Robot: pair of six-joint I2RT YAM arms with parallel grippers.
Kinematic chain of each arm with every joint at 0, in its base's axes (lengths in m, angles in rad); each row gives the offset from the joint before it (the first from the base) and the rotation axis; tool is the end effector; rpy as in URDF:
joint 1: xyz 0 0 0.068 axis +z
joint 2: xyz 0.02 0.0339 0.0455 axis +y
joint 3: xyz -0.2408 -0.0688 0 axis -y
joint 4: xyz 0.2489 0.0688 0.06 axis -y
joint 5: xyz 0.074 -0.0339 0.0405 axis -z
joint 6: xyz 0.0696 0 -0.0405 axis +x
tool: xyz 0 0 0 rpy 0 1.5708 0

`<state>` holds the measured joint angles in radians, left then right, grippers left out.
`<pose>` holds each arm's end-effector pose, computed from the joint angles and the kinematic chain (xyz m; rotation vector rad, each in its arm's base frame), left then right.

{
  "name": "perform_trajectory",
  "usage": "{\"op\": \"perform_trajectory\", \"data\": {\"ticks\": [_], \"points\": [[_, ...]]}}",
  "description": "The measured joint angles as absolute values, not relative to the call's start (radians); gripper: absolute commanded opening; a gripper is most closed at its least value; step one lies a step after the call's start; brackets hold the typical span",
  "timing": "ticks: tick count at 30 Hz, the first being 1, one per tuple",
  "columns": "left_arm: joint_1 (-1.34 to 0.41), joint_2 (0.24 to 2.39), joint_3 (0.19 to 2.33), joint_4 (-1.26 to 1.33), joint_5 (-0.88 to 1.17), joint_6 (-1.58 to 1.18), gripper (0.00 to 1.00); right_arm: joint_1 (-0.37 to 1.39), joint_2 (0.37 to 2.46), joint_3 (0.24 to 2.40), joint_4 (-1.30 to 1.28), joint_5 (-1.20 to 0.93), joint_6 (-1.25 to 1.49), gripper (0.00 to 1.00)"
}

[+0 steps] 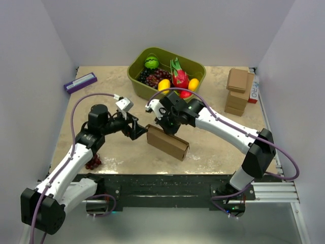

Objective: Fold the paper box

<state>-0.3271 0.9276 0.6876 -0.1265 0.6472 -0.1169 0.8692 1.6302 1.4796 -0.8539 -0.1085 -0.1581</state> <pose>0.2257 -0.1209 0.2589 0.6409 1.8611 -0.9177 0.2306 0.2846 0.2550 -1.3231 2.2610 0.3987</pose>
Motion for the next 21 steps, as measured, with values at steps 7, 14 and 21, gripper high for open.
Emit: {"op": "perform_trajectory", "data": {"ticks": [7,14,21], "points": [[-0.329,0.995,0.688,-0.120,0.642,-0.109,0.76,0.865,1.637,1.480,-0.839,-0.164,-0.193,0.02],[-0.365,1.070,0.691,-0.125,0.594,-0.104,0.72,0.863,1.643,1.480,-0.828,-0.201,-0.205,0.02],[-0.388,1.105,0.702,-0.144,0.535,-0.088,0.56,0.863,1.651,1.486,-0.824,-0.222,-0.213,0.03]]}}
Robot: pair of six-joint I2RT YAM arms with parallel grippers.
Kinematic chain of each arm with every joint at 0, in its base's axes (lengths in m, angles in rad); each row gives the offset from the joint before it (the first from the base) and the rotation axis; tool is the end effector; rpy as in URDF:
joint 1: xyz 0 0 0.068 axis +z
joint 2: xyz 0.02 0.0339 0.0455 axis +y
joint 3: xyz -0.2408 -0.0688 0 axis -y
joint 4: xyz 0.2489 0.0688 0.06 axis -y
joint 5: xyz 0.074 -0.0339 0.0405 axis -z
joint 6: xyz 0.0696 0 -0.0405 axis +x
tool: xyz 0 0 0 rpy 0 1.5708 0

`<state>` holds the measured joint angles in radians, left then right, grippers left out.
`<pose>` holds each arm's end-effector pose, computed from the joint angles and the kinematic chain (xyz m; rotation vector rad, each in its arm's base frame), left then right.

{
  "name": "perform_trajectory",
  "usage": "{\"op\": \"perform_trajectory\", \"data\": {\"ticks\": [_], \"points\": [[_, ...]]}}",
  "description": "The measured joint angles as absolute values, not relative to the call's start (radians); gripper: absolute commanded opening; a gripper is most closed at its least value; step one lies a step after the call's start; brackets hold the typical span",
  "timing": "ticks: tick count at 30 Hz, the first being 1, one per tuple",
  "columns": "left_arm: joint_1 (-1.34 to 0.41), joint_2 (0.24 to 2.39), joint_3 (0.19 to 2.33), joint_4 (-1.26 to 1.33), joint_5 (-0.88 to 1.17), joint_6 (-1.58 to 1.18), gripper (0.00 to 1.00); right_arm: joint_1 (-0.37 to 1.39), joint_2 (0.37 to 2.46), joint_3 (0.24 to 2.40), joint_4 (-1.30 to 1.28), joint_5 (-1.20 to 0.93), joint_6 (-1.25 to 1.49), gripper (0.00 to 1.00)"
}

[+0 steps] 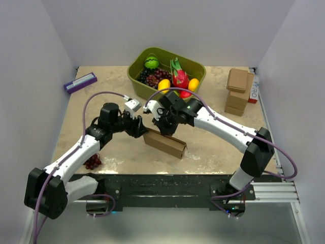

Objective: Fold the paper box

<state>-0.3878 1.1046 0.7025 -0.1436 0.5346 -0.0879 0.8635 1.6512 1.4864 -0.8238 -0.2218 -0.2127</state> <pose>0.2446 -0.1382 0.2169 0.6400 2.0484 -0.8457 0.2306 0.2933 0.2534 -1.4127 2.1970 0.5255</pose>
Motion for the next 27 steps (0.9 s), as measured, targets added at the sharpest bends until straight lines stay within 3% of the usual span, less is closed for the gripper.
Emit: {"op": "perform_trajectory", "data": {"ticks": [7,9,11,15,20,27], "points": [[-0.417,1.126,0.705,-0.162,0.483,-0.084,0.39,0.863,1.651,1.484,-0.815,-0.227,-0.212,0.11],[-0.428,1.128,0.707,-0.163,0.474,-0.084,0.34,0.863,1.651,1.480,-0.808,-0.226,-0.207,0.21],[-0.434,1.130,0.711,-0.167,0.463,-0.089,0.28,0.863,1.650,1.467,-0.793,-0.216,-0.197,0.38],[-0.441,1.134,0.717,-0.166,0.436,-0.092,0.24,0.863,1.646,1.447,-0.783,-0.139,-0.134,0.59],[-0.454,1.134,0.719,-0.165,0.414,-0.092,0.21,0.863,1.551,1.376,-0.773,-0.030,0.023,0.62],[-0.466,1.143,0.728,-0.165,0.388,-0.094,0.20,0.863,1.214,1.242,-0.799,0.096,0.287,0.57]]}}
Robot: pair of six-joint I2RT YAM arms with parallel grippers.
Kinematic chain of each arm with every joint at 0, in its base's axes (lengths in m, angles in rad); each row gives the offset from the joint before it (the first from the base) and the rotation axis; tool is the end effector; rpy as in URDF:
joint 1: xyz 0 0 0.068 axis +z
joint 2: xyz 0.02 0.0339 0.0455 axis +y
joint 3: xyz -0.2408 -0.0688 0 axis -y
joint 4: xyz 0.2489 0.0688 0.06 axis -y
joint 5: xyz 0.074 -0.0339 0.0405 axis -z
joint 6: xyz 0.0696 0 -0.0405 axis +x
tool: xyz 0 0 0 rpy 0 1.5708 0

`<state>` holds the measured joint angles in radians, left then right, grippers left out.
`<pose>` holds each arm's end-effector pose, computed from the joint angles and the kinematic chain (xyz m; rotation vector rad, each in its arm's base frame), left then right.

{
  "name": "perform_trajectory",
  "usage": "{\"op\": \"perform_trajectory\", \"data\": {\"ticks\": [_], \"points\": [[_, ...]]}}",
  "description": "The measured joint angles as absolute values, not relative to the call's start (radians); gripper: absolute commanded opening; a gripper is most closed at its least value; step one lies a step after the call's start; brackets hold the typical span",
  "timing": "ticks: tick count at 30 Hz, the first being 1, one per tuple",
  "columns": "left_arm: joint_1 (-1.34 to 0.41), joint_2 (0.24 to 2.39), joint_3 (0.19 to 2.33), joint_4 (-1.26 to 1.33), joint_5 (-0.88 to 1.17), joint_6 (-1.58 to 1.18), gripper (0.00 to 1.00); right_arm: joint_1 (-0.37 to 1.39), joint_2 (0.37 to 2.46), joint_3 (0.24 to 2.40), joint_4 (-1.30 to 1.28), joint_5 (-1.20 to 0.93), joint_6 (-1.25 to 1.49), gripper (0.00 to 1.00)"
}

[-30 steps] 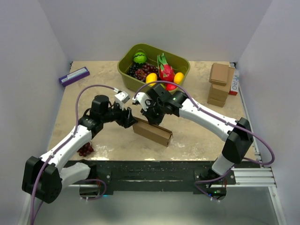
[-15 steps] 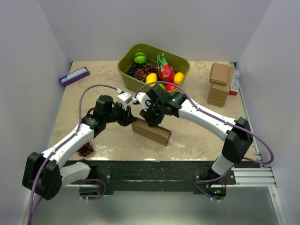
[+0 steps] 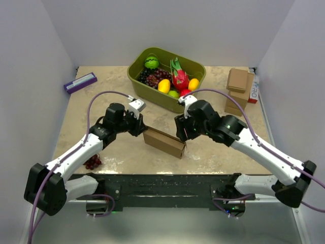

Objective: Fold the paper box

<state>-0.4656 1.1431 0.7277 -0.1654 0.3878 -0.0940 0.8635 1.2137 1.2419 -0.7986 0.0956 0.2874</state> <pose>0.2453 -0.1527 0.2111 0.6308 2.1029 -0.7375 0.1907 0.2129 0.3063 -0.6306 2.2979 0.4529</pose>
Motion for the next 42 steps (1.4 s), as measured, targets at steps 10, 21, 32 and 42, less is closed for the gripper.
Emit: {"op": "perform_trajectory", "data": {"ticks": [10,21,32,42], "points": [[-0.475,1.146,0.732,-0.165,0.359,-0.102,0.18,0.913,1.189,1.131,-0.860,0.099,0.509,0.45],[-0.480,1.146,0.732,-0.165,0.344,-0.112,0.18,0.983,1.238,1.129,-0.920,0.196,0.620,0.42],[-0.486,1.144,0.732,-0.165,0.335,-0.112,0.18,0.986,1.227,1.127,-0.961,0.268,0.669,0.30],[-0.493,1.141,0.732,-0.167,0.325,-0.112,0.17,0.987,1.224,1.110,-0.928,0.282,0.683,0.24]]}}
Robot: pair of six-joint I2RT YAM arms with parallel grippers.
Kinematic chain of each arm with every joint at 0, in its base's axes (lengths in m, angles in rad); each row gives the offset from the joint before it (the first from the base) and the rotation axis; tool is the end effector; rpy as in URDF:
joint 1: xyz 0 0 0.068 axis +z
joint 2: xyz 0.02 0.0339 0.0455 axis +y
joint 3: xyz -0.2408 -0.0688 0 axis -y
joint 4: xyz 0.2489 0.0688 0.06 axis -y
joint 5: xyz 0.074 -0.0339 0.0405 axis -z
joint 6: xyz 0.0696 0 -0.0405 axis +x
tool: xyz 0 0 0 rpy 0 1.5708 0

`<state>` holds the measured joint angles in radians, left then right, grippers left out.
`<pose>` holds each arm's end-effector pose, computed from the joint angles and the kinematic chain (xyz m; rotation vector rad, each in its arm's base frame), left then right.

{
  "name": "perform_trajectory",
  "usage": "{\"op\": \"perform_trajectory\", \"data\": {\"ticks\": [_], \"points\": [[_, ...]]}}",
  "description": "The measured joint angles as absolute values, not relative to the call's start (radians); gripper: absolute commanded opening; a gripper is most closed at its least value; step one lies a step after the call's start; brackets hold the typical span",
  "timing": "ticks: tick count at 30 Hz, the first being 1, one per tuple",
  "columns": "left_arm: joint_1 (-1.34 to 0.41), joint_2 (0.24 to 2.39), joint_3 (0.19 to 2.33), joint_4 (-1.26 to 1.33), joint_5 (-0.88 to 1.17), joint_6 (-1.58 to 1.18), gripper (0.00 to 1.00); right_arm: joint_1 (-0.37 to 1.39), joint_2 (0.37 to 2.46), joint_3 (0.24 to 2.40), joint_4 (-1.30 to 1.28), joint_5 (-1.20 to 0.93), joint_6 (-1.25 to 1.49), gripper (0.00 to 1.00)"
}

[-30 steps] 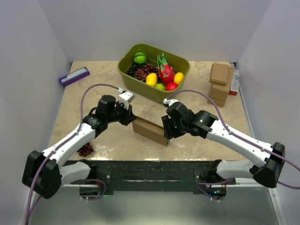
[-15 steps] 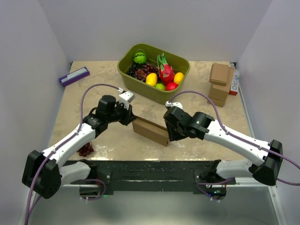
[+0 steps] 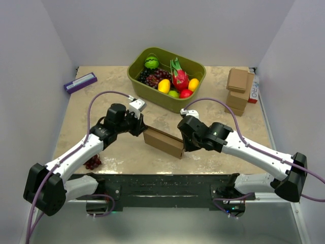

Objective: Fold the paper box

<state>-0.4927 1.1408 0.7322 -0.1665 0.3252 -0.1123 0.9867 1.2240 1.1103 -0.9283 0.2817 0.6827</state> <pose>0.2444 -0.1564 0.2124 0.6046 2.1095 -0.6962 0.1613 0.2090 0.2497 -0.2916 2.5554 0.2710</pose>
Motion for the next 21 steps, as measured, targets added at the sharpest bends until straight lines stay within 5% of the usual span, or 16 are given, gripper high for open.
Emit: {"op": "perform_trajectory", "data": {"ticks": [13,21], "points": [[-0.502,1.133,0.732,-0.175,0.311,-0.112,0.16,0.987,1.224,1.105,-0.910,0.311,0.693,0.02],[-0.506,1.132,0.732,-0.175,0.301,-0.112,0.15,0.987,1.224,1.104,-0.905,0.324,0.702,0.00]]}}
